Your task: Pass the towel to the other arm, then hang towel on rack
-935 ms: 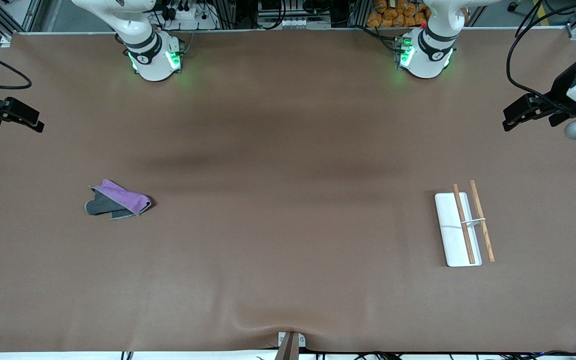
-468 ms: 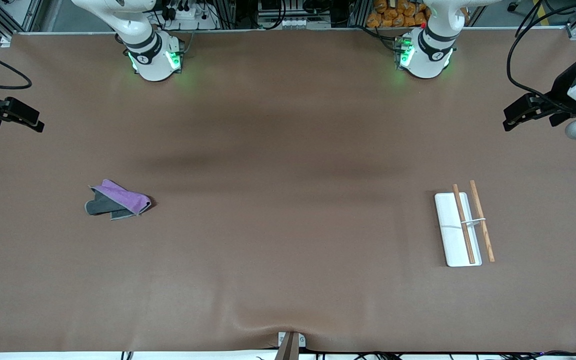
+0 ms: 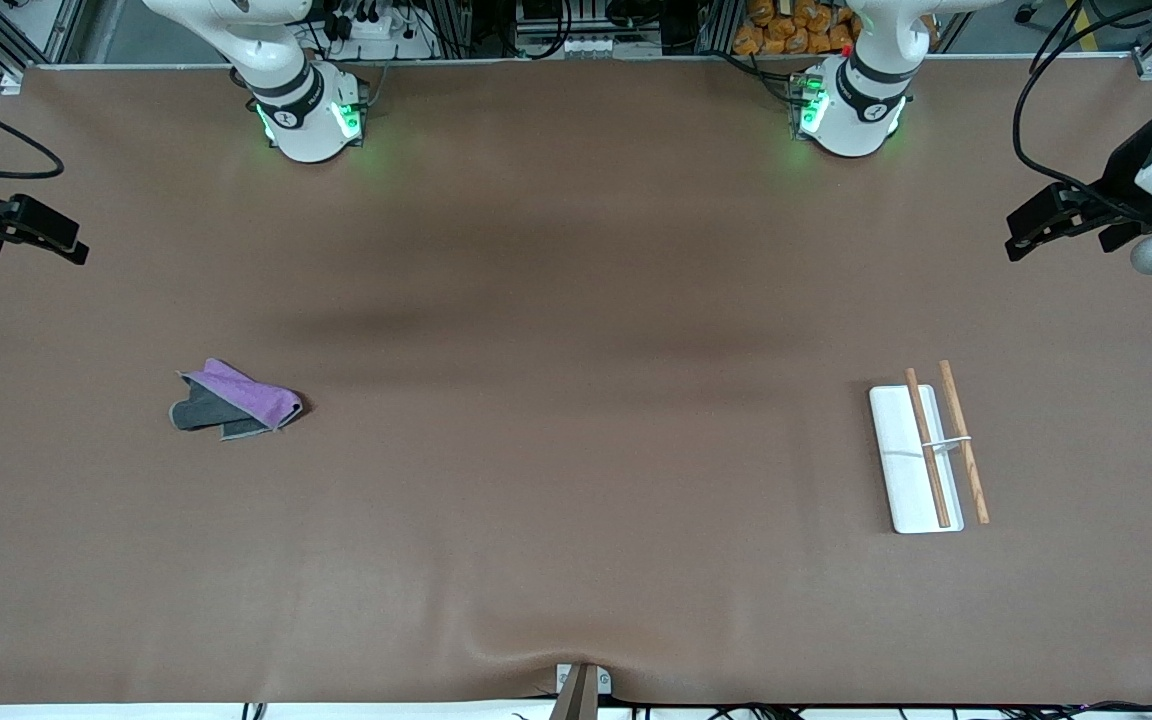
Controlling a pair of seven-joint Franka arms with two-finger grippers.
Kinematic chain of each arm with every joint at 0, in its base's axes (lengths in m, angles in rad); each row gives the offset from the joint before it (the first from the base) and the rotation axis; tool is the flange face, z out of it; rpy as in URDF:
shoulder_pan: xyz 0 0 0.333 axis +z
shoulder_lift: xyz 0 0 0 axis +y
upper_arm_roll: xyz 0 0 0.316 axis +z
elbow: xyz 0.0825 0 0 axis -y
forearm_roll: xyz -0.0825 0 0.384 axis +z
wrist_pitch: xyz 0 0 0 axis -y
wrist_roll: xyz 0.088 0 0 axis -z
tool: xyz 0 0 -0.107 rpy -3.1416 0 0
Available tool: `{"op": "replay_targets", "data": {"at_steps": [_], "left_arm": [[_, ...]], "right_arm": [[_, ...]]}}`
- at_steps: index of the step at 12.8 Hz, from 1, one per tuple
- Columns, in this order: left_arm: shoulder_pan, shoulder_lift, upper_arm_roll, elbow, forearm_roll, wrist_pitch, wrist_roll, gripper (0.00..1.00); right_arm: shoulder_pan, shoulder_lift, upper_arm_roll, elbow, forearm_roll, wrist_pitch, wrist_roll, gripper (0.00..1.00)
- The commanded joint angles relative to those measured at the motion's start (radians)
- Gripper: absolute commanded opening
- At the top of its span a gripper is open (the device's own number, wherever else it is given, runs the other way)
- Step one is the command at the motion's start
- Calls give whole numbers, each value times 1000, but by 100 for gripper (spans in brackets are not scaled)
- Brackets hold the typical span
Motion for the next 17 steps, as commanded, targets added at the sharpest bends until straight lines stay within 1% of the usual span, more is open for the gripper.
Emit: {"op": "replay_targets", "data": {"at_steps": [1,7,11,13,17], "left_arm": [[-5,3,2,12,15,-18,17,100],[-5,8,-1,6,15,-19,20,100],[-6,11,-1,8,15,-21,20,100],[-6,11,-1,8,13,-21,18,100],[-8,15,-3,8,15,-21,18,100]], "right_arm": [[-8,-2,5,-4,-22,0,-5,100],[-28,35,5,-3,-22,18,-5,100],[-45,85,5,0,-17,35,9,100],[-53,132,5,3,-23,66,19,100],[-103,280,5,13,-8,159,4,100]]}}
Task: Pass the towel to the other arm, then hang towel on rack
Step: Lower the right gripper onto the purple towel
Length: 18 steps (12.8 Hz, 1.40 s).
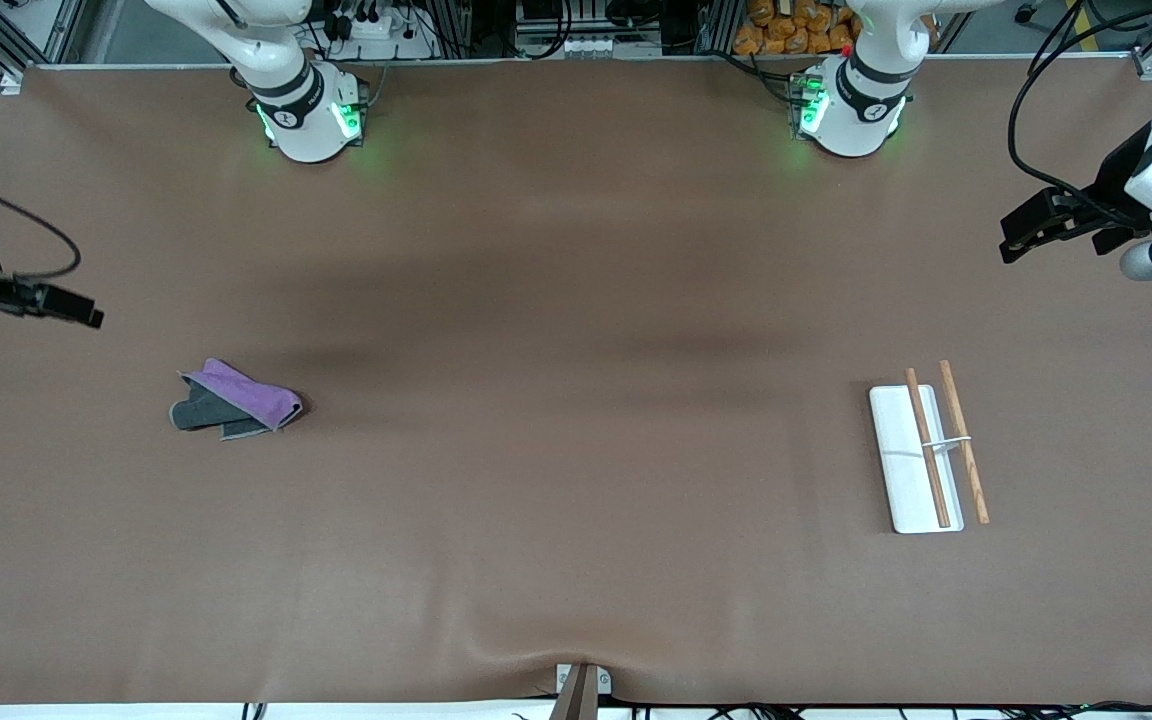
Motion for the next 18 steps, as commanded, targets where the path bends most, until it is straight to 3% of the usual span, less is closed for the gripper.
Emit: {"op": "replay_targets", "data": {"at_steps": [1,4,9,18], "left_arm": [[-6,6,0,10,15,-15,17,100],[-8,7,0,11,13,-14,15,100],[-8,13,0,13,12,-11,15,100],[-9,22,0,13,10,-6,14,100]], "right_arm": [[-22,103,12,24,-11,45,-31,100],[21,159,12,13,-18,111,-216,100],[114,201,13,-94,-16,224,-219,100],[148,400,16,-95,-1,344,-223,100]]}}
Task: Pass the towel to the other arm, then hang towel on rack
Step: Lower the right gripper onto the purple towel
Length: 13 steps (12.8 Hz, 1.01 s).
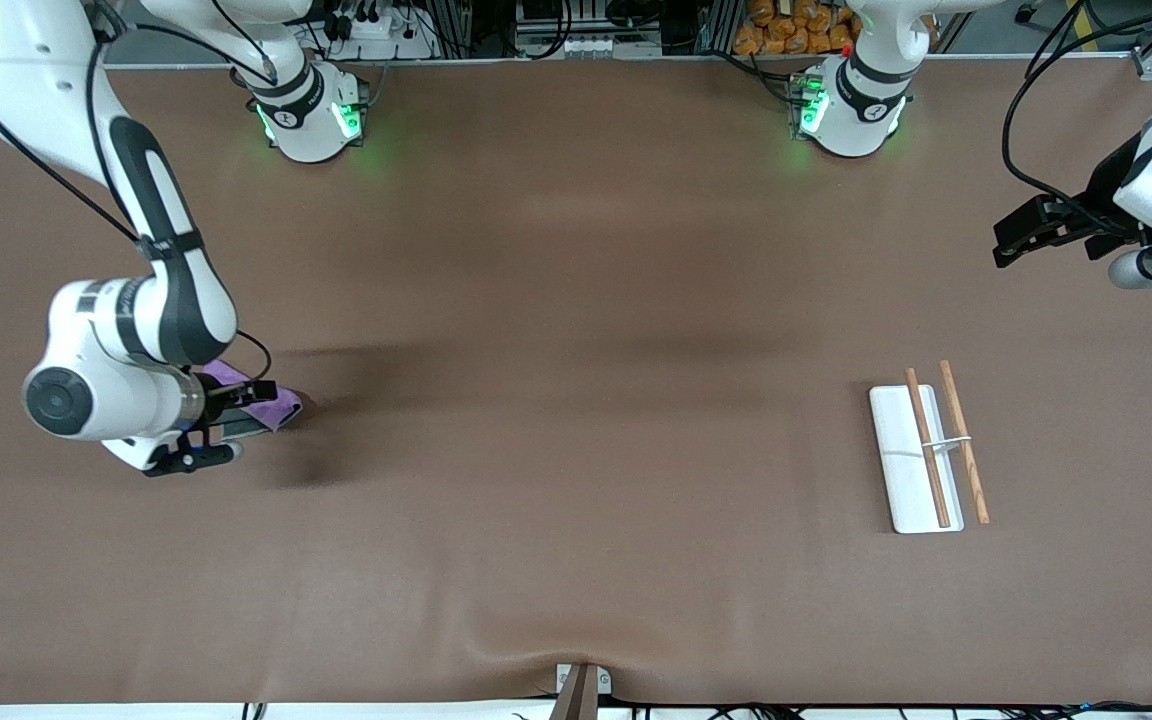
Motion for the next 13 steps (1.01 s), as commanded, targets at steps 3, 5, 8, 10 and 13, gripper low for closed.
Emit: {"op": "replay_targets", "data": {"at_steps": [3,5,8,10,13], "left_arm": [[-6,9,2,13,8,-6,12,100],[-6,9,2,13,7,-6,14,100],[-6,11,2,13,5,-6,12,100],[-6,11,2,13,5,-6,12,100],[-6,9,2,13,5,-6,12,100]], "right_arm": [[-2,60,0,8,45,33,-9,100],[-6,79,0,9,65,36,-9,100],[-16,106,0,9,66,60,-8,100],[-16,108,0,9,83,60,-8,100],[-15,120,-2,8,117,57,-8,15]]}}
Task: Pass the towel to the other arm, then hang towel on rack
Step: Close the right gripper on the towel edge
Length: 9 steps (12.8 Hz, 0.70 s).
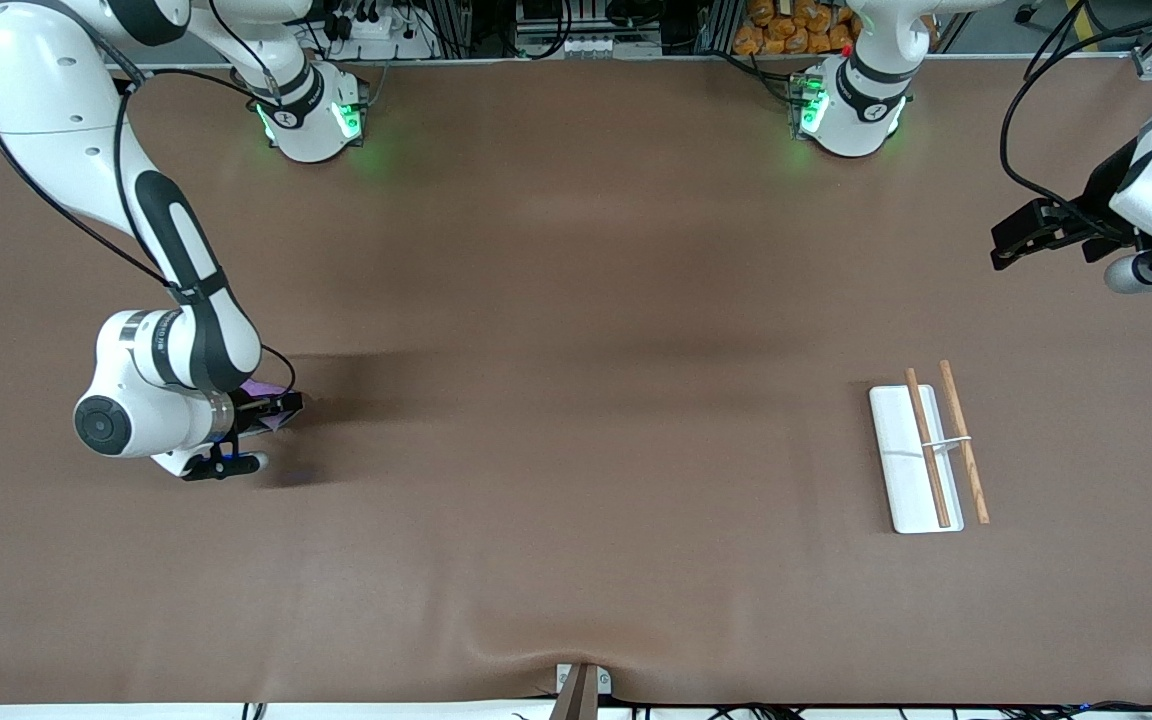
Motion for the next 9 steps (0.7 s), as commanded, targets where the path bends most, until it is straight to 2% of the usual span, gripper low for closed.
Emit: {"op": "replay_targets", "data": {"at_steps": [1,9], "left_arm": [[-6,4,2,13,5,-6,12,100],[-14,4,-7,16,4,-6,-2,100]], "right_arm": [[-6,16,3,8,21,-1,-8,0],[-2,4,5,12,26,-10,-3,0]]}}
